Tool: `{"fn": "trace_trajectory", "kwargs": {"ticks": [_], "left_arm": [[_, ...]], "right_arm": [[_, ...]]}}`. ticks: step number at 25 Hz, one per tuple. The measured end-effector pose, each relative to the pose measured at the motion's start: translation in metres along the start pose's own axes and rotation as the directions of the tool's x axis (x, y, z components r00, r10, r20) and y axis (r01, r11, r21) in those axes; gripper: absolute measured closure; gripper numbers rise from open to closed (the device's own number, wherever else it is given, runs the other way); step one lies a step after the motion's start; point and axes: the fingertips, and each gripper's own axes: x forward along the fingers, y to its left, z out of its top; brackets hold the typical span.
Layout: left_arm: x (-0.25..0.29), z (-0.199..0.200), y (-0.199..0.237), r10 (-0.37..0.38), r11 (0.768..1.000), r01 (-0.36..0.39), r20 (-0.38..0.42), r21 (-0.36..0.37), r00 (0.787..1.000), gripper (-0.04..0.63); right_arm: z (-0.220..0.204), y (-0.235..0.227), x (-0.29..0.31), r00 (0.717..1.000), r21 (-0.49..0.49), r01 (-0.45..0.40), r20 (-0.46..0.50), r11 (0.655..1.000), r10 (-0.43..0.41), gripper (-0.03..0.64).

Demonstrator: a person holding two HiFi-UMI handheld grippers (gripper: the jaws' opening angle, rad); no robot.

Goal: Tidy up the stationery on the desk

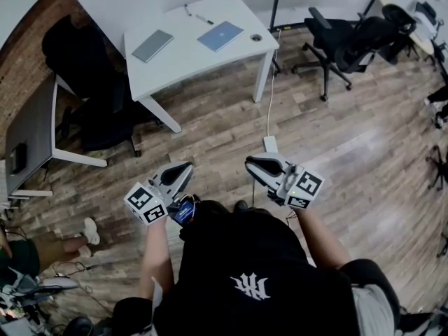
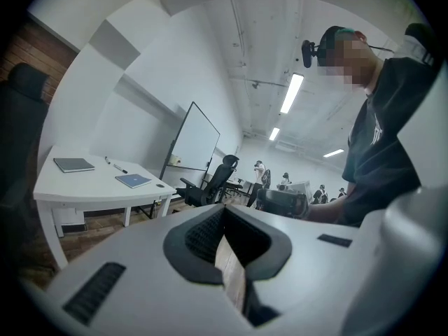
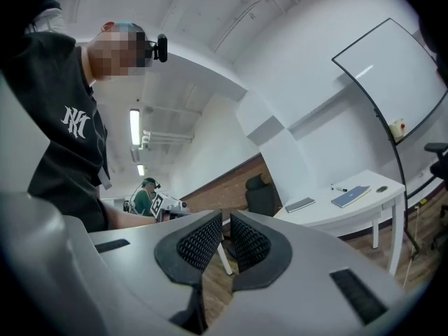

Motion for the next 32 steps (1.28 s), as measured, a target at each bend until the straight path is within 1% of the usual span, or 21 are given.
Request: {"fn": "trace_trajectory", "kwargs": {"ticks": [7,11,16,20,24,29,32], "left_arm": [[0.008,-0.004,0.019,0.008,0.999,-0.009,-0.022,-0.035,1.0,0.595],[0.021,0.003,0.047,0.003,0.999,-0.004,-0.023,-0.044,1.0,0.595],[0.042,0.021,0.101,0.007,0.998,-0.008,-0.016,-0.057,1.0,0.594],[0.062,0.05,0.151,0.011,0.999,-0.011,-0.01,-0.049,1.0,0.594],[0.079,0.073,0.197,0.007,0.999,-0.008,-0.014,-0.049,1.0,0.595],[0.102,0.087,0.252,-0.014,0.999,0.013,-0.034,-0.045,0.999,0.594],[0.114,0.097,0.278,-0.022,0.999,0.02,-0.039,-0.046,0.999,0.594]], "right_arm": [[-0.013,-0.026,0.006,0.999,0.03,-0.001,-0.037,1.0,0.002,0.575],[-0.01,-0.05,0.023,0.999,0.05,-0.005,-0.044,0.999,0.007,0.575],[0.004,-0.093,0.051,0.999,0.08,0.008,-0.051,0.997,-0.004,0.574],[0.025,-0.136,0.078,0.997,0.09,0.024,-0.07,0.996,-0.018,0.574],[0.046,-0.177,0.101,0.996,0.105,0.054,-0.07,0.993,-0.047,0.572],[0.06,-0.218,0.129,0.99,0.069,0.103,-0.099,0.992,-0.096,0.568],[0.066,-0.239,0.139,0.986,0.057,0.131,-0.115,0.99,-0.124,0.566]]}}
